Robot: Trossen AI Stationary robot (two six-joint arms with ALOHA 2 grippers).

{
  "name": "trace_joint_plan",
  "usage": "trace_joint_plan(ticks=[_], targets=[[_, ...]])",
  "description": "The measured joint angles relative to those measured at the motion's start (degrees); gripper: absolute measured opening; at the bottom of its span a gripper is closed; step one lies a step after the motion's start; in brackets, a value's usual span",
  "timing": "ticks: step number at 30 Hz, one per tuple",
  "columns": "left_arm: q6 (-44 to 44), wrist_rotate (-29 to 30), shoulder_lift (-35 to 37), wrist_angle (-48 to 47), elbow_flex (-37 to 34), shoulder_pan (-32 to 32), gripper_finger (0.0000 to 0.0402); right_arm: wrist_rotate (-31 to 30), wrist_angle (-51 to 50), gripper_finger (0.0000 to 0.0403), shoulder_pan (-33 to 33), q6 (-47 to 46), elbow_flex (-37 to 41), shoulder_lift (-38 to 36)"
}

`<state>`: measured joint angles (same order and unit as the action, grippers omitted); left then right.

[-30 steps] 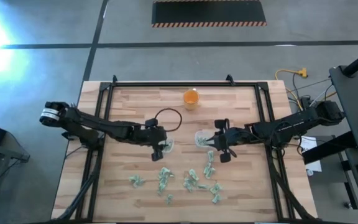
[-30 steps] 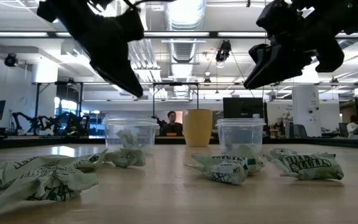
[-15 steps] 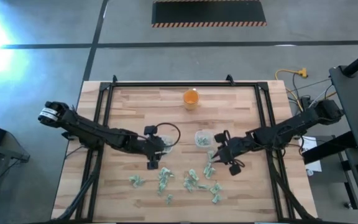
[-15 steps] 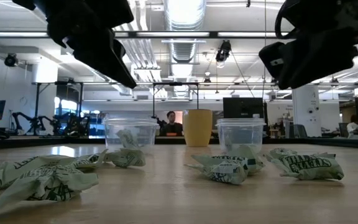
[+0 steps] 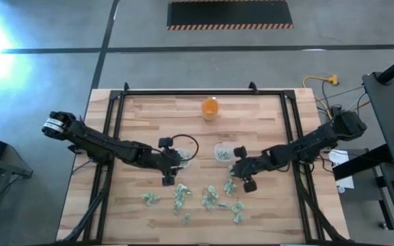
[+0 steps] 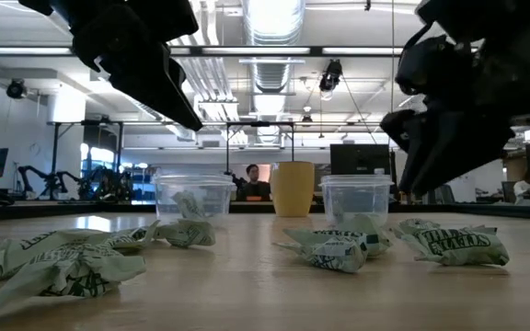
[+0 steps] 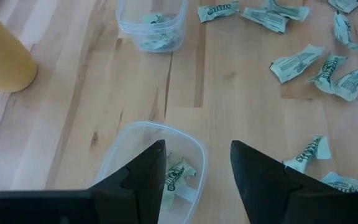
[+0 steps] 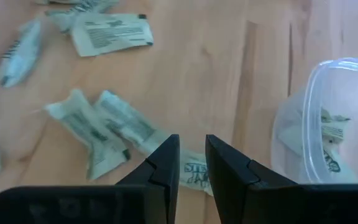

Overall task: Pick and place items into bin
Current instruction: Put the green sweetener bag into the right transparent food container

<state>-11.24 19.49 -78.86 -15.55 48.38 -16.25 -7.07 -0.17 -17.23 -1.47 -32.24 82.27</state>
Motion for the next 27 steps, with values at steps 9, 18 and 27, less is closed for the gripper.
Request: trace_joint_plan(ticks=[9, 18, 27], targets=[[-0.3, 0.0, 0.0, 0.0, 0.0, 0.0, 0.0164, -1.9, 1.0, 0.0068, 0.0, -3.3, -0.1, 5.4], [-0.3, 0.1, 0.0, 0.0, 0.0, 0.0, 0.0164, -1.8, -9.3, 0.0068, -0.7, -11.0, 0.1, 2.6], [-0.2, 0.1, 0.0, 0.0, 0.0, 0.0, 0.0164, -2.0, -16.8, 0.0068, -3.3, -17.9, 1.1, -8.6]])
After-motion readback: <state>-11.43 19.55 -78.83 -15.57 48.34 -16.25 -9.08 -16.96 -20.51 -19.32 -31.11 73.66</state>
